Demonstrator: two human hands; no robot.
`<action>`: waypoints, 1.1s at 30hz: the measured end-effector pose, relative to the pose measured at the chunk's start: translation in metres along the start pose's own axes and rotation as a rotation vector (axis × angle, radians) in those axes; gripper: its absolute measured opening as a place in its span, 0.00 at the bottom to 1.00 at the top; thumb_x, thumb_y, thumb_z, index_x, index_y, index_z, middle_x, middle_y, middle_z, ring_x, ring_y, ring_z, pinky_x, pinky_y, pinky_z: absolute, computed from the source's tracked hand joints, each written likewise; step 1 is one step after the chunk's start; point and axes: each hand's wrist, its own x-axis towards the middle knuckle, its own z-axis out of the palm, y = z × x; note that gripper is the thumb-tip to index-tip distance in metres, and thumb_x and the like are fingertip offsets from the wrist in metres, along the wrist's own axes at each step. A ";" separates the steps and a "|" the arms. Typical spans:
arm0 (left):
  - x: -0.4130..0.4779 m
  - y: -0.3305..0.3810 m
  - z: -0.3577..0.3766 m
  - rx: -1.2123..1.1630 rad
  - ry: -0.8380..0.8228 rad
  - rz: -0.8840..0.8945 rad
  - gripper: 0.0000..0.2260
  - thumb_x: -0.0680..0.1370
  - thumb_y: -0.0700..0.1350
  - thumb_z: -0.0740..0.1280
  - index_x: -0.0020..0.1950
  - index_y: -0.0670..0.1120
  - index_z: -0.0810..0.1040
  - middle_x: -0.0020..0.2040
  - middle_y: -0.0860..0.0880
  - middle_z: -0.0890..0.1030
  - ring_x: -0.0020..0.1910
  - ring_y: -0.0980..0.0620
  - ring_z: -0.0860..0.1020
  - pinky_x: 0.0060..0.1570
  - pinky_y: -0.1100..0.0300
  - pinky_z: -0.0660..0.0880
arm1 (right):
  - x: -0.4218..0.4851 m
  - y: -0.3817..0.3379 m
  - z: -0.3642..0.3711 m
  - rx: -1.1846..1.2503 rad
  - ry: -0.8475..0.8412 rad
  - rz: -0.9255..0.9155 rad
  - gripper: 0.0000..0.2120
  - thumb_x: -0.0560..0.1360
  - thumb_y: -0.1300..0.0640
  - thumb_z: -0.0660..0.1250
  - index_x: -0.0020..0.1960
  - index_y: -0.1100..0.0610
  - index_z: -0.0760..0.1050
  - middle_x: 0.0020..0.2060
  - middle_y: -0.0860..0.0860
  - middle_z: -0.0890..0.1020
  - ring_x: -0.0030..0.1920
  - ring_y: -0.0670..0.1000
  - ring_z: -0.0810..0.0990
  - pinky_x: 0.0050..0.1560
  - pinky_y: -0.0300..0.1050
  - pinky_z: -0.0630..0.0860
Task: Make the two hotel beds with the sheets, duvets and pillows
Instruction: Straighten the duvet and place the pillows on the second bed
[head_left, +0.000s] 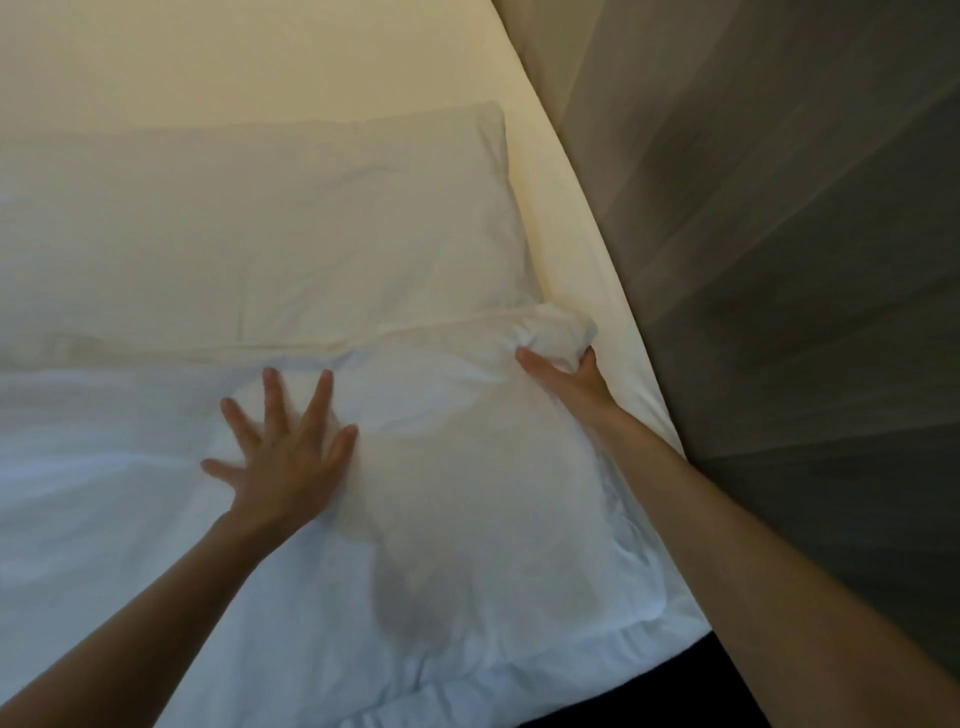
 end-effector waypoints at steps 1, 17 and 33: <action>0.005 -0.002 0.002 0.008 -0.006 0.004 0.29 0.78 0.66 0.50 0.75 0.68 0.39 0.77 0.54 0.30 0.75 0.36 0.33 0.64 0.24 0.47 | 0.003 0.002 0.003 -0.003 -0.006 -0.002 0.72 0.40 0.20 0.71 0.77 0.50 0.56 0.72 0.50 0.69 0.70 0.54 0.69 0.69 0.55 0.69; -0.027 -0.051 -0.053 -0.006 -0.124 0.239 0.29 0.80 0.60 0.55 0.78 0.62 0.46 0.79 0.54 0.43 0.78 0.45 0.45 0.72 0.35 0.48 | -0.074 -0.060 0.020 -0.271 0.110 -0.246 0.47 0.67 0.45 0.77 0.76 0.55 0.54 0.71 0.54 0.69 0.69 0.60 0.70 0.65 0.50 0.67; -0.105 -0.118 -0.197 -0.471 0.126 0.179 0.23 0.83 0.49 0.58 0.78 0.54 0.58 0.79 0.51 0.56 0.77 0.51 0.57 0.72 0.55 0.56 | -0.248 -0.189 0.126 -0.424 -0.260 -0.443 0.26 0.78 0.56 0.63 0.69 0.54 0.53 0.59 0.54 0.72 0.54 0.58 0.76 0.53 0.51 0.73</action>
